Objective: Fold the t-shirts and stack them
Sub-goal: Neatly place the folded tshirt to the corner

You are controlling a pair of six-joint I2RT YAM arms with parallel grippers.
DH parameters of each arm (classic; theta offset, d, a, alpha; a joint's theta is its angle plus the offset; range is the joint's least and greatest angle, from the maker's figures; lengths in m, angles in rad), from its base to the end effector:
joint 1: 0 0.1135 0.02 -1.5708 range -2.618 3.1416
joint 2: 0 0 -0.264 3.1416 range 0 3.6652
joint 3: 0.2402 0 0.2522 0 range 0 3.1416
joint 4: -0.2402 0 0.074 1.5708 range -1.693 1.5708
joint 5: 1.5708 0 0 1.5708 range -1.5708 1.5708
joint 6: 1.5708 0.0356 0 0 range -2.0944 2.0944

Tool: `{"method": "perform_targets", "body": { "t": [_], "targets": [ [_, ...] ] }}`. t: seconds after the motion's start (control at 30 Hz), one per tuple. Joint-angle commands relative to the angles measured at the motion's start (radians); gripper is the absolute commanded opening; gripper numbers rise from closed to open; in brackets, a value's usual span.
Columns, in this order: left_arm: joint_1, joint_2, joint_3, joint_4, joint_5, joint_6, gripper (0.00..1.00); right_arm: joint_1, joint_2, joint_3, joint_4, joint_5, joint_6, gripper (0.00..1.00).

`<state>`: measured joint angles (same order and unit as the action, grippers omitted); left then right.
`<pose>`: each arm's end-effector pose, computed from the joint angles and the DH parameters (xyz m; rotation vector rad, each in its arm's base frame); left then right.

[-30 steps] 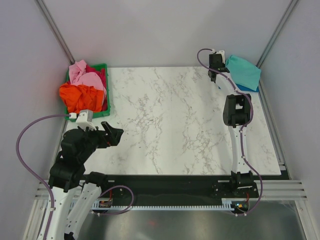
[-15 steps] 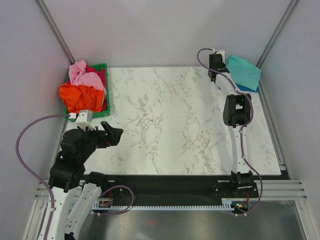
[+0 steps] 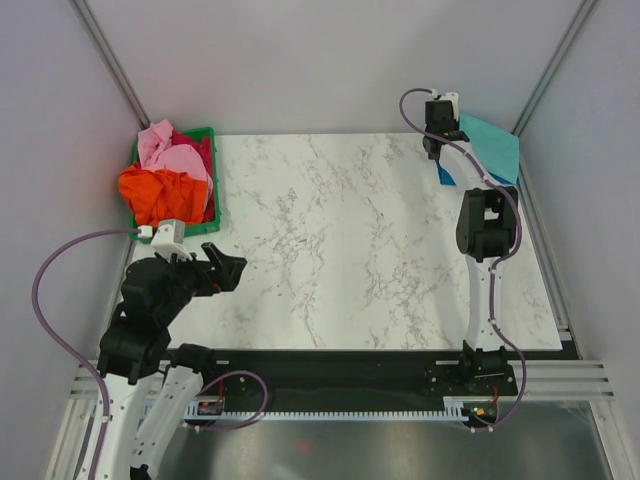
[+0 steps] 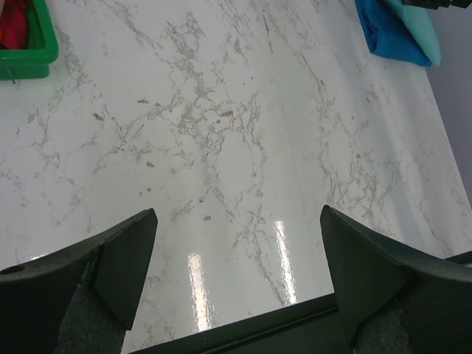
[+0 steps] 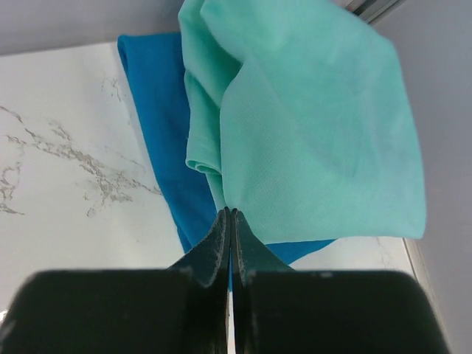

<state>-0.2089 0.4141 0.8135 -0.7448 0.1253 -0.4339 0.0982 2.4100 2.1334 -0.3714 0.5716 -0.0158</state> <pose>0.0808 -0.0217 0.3332 -0.1335 1.9479 -0.5492 0.5506 0.0349 0.2180 0.1899 2.1508 -0.5835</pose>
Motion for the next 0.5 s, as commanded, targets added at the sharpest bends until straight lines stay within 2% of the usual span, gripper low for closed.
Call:
{"method": "perform_targets", "body": {
  "t": [0.0, 0.33, 0.47],
  "targets": [
    [0.008, -0.003, -0.002, 0.041, 0.025, -0.008, 1.0, 0.001, -0.104, -0.038, 0.031, 0.011, -0.007, 0.0],
    [0.012, -0.009, -0.002, 0.041, 0.023, -0.008, 1.0, 0.003, -0.229, -0.283, 0.115, 0.027, 0.013, 0.0],
    [0.014, -0.008, -0.002, 0.042, 0.028, -0.006, 1.0, 0.001, -0.227, -0.363, 0.143, 0.019, 0.043, 0.0]
  ]
}}
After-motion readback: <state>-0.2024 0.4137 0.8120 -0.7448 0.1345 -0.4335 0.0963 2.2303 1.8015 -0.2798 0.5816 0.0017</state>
